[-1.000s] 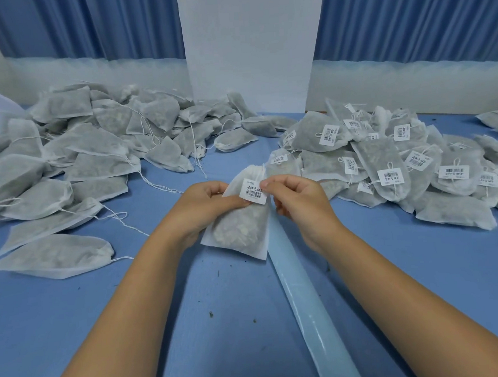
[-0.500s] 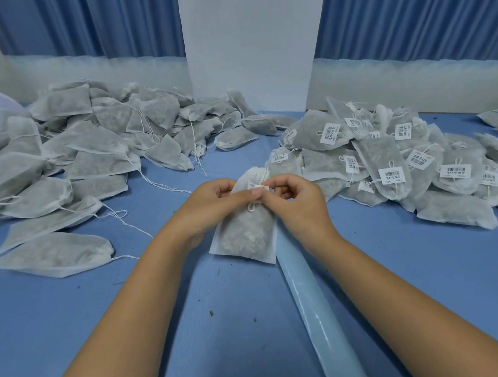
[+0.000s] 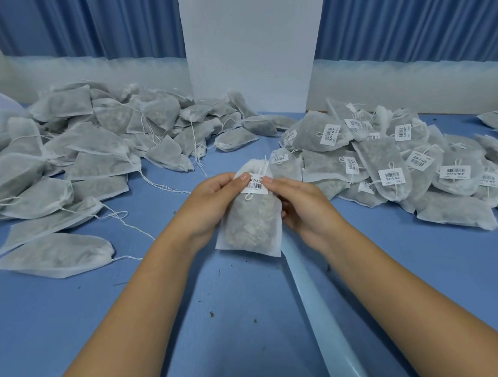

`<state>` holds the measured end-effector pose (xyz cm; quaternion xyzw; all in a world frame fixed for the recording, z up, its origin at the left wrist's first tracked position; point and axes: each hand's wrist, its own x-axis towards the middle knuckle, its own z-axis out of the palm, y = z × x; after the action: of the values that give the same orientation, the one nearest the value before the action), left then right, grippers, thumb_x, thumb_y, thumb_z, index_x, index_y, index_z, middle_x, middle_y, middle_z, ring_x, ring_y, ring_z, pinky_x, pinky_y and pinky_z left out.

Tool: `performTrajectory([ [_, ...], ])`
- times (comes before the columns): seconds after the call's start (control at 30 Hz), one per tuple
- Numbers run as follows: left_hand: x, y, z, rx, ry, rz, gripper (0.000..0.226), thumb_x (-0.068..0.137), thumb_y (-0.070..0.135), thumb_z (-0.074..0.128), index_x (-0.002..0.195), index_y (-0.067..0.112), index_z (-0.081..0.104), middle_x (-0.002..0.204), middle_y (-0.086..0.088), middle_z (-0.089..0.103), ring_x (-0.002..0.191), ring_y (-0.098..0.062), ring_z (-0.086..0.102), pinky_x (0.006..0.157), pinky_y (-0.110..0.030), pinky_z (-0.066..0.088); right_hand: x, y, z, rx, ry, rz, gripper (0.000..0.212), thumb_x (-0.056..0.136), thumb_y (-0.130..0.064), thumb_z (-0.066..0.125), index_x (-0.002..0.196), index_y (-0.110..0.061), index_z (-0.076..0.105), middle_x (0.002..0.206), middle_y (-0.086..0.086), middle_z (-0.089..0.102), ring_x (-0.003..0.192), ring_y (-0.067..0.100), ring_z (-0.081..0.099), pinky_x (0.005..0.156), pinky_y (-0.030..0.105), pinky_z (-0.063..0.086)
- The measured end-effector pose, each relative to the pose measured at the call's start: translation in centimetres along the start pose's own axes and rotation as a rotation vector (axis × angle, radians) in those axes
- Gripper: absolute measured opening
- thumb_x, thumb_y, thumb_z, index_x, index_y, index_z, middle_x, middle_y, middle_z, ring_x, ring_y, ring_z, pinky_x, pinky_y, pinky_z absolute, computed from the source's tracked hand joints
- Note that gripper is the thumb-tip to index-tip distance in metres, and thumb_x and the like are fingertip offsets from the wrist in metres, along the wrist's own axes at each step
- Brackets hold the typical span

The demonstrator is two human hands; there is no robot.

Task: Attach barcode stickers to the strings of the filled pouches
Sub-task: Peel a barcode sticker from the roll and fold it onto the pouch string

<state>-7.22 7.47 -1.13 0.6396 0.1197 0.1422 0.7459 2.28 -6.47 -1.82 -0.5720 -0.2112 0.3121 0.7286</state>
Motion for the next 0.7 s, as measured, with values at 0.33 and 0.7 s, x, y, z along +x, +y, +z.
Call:
performTrajectory([
  [0.33, 0.5, -0.6, 0.3, 0.004, 0.114, 0.015, 0.021, 0.093, 0.032, 0.067, 0.08, 0.018, 0.076, 0.085, -0.006, 0.076, 0.074, -0.015, 0.07, 0.066, -0.025, 0.057, -0.1, -0.2, -0.2, -0.215, 0.026, -0.072, 0.012, 0.085, -0.023, 0.074, 0.094, -0.016, 0.075, 0.088, 0.002, 0.075, 0.081, 0.015, 0.067, 0.084, 0.036, 0.05],
  [0.7, 1.5, -1.0, 0.0, -0.08, 0.37, -0.006, 0.018, 0.094, 0.027, 0.067, 0.09, 0.01, 0.071, 0.083, -0.006, 0.075, 0.075, -0.018, 0.071, 0.068, -0.029, 0.058, -0.6, 0.0, 0.0, -0.467, -0.083, -0.23, 0.036, 0.085, -0.019, 0.072, 0.106, -0.027, 0.044, 0.082, 0.018, 0.069, 0.064, 0.018, 0.053, 0.064, 0.028, 0.042],
])
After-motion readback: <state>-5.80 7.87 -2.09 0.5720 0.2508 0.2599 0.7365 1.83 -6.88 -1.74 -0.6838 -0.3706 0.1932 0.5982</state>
